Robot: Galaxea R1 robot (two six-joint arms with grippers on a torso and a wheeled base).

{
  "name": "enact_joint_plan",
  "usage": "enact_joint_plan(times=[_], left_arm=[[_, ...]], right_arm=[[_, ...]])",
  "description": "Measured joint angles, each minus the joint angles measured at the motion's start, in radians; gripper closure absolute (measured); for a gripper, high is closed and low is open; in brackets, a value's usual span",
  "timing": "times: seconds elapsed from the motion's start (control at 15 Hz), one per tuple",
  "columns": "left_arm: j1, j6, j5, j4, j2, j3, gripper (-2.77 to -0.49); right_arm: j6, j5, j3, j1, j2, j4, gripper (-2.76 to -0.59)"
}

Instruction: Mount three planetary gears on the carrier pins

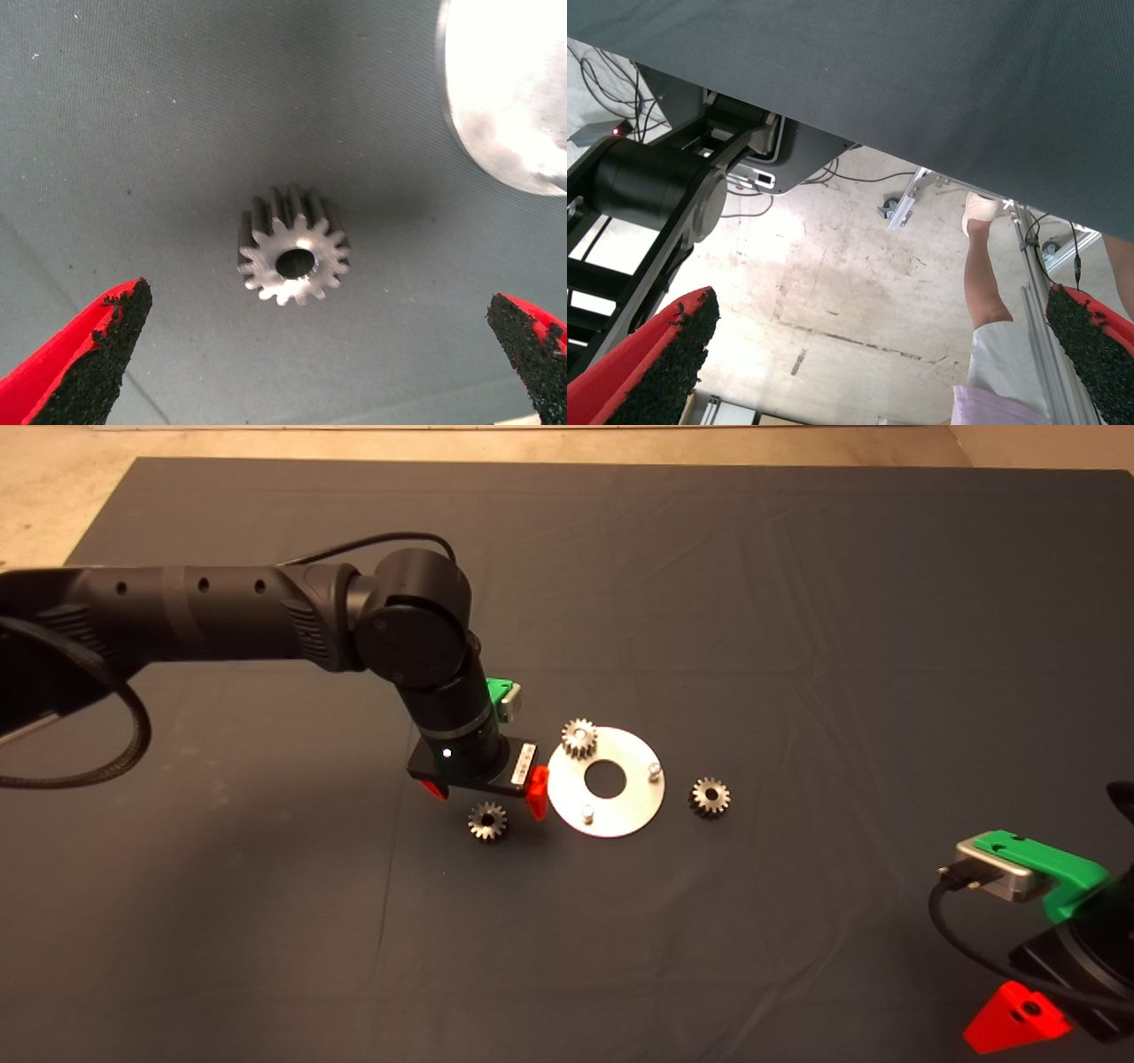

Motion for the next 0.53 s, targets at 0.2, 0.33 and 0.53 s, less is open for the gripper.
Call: enact_joint_plan(times=[0.2, 0.33, 0.53], left_arm=[[0.020, 0.022, 0.000, 0.000, 0.002, -0.014, -2.75], [0.020, 0.024, 0.000, 0.000, 0.002, -0.014, -2.75], [0.020, 0.024, -0.001, 0.000, 0.002, -0.014, -2.75]], right_arm=[[0.000, 0.000, 0.000, 0.000, 0.000, 0.000, -2.75], [0.000, 0.000, 0.000, 0.000, 0.000, 0.000, -2.75], [0.000, 0.000, 0.000, 0.000, 0.000, 0.000, -2.75]])
